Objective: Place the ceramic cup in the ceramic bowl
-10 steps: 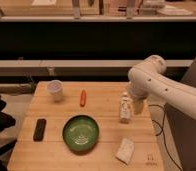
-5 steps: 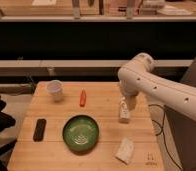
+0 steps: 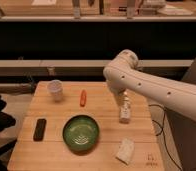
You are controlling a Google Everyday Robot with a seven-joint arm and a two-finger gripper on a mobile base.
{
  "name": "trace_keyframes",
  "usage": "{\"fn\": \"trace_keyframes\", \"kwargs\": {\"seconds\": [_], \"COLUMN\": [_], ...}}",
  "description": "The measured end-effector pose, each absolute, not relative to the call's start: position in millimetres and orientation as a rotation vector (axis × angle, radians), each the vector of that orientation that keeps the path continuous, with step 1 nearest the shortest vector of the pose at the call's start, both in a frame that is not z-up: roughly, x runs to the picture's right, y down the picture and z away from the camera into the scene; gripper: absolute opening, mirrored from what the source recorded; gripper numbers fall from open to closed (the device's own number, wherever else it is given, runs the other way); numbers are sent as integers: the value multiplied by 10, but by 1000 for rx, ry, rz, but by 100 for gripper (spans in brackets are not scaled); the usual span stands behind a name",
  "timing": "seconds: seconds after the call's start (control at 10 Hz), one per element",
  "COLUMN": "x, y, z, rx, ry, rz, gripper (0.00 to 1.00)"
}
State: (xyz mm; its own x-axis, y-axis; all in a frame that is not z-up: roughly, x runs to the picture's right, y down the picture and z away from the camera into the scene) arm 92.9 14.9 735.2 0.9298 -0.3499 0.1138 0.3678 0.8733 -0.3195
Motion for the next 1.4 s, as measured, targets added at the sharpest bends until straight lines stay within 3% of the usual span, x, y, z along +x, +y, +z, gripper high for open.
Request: {"fn": "trace_keyframes", "kwargs": {"seconds": [1.4], "x": [-159], "y": [-129], "z": [7649], "rx": [-262], "ry": [-165], "rz": [-595], "gripper": [80]}}
